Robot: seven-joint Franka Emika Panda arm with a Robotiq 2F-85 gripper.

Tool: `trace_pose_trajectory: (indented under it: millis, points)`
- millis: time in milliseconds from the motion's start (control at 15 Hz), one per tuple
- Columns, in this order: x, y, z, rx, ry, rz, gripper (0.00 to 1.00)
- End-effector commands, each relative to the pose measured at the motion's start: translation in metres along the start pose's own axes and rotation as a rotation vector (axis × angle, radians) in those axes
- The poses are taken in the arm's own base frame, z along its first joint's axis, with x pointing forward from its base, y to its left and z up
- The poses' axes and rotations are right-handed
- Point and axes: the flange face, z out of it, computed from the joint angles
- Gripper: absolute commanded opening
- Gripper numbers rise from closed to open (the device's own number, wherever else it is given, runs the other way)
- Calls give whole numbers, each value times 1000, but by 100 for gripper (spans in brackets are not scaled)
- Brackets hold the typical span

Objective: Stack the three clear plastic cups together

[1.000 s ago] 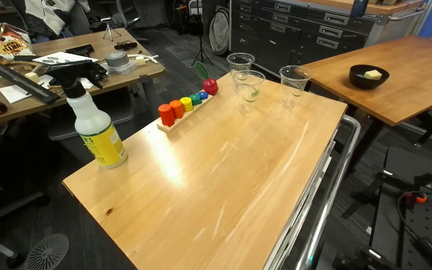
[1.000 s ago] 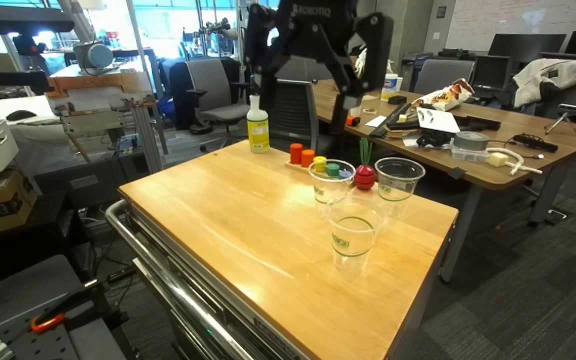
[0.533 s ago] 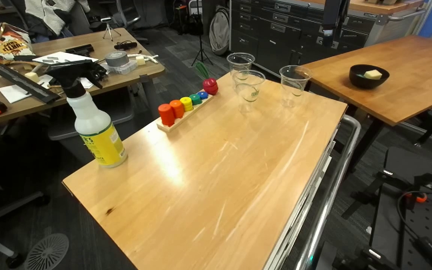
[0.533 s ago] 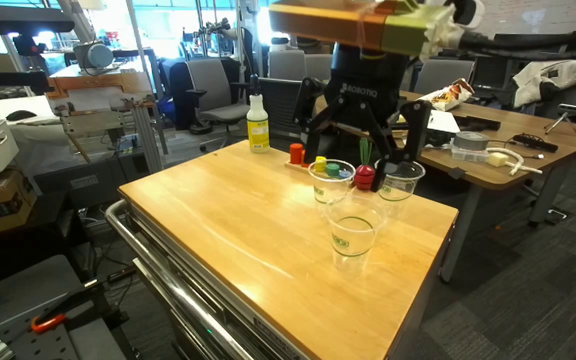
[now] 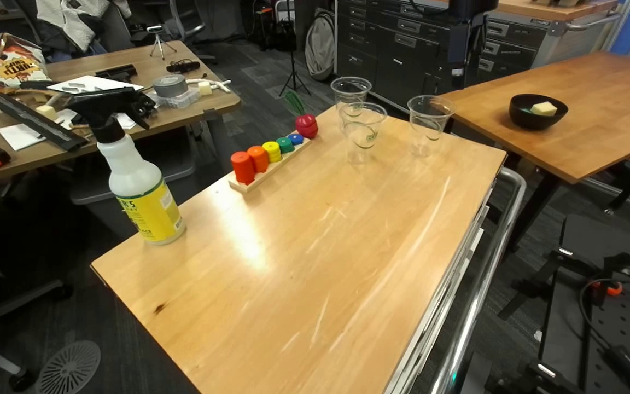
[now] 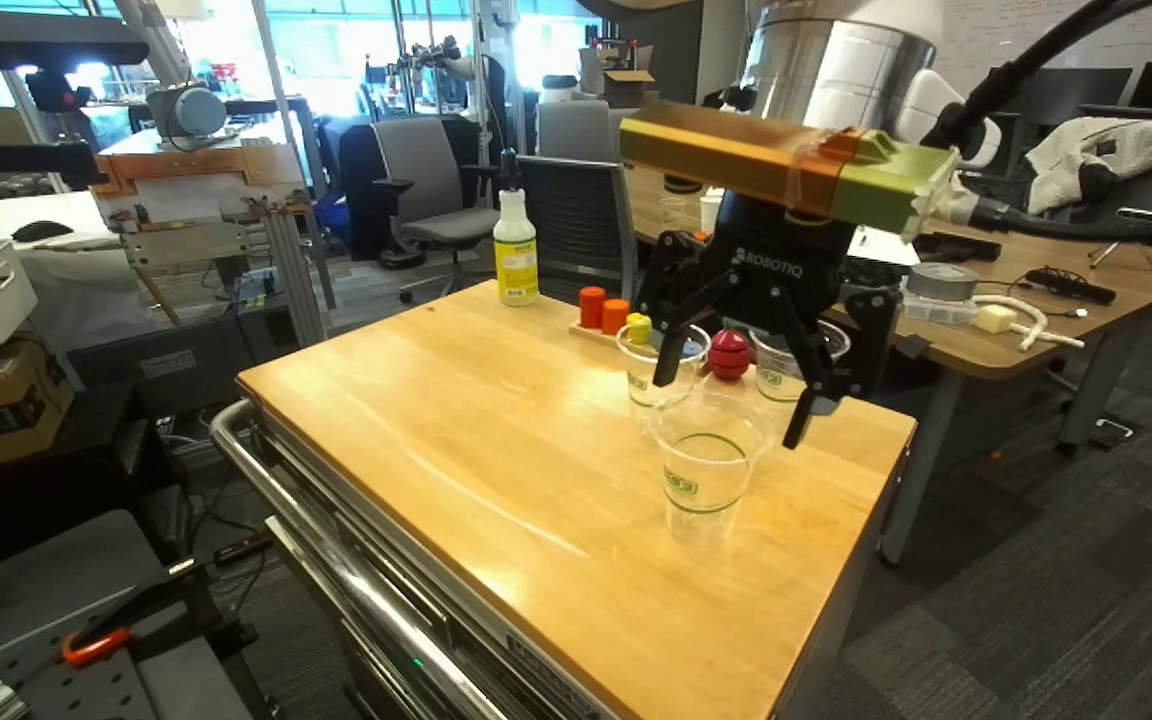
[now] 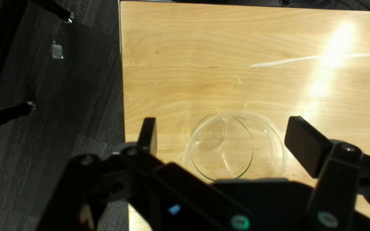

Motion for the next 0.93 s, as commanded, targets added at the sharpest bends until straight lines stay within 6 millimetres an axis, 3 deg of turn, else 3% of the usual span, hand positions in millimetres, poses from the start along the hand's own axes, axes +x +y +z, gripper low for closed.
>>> trace_pose_trajectory:
  millis: [0,467,600,867]
  points:
    - [24,10,4,19,20,0,100]
    - [51,20,37,40,-7,15,100]
    - [55,23,46,45,-9,17,74]
    - [54,21,47,59,-9,19,42]
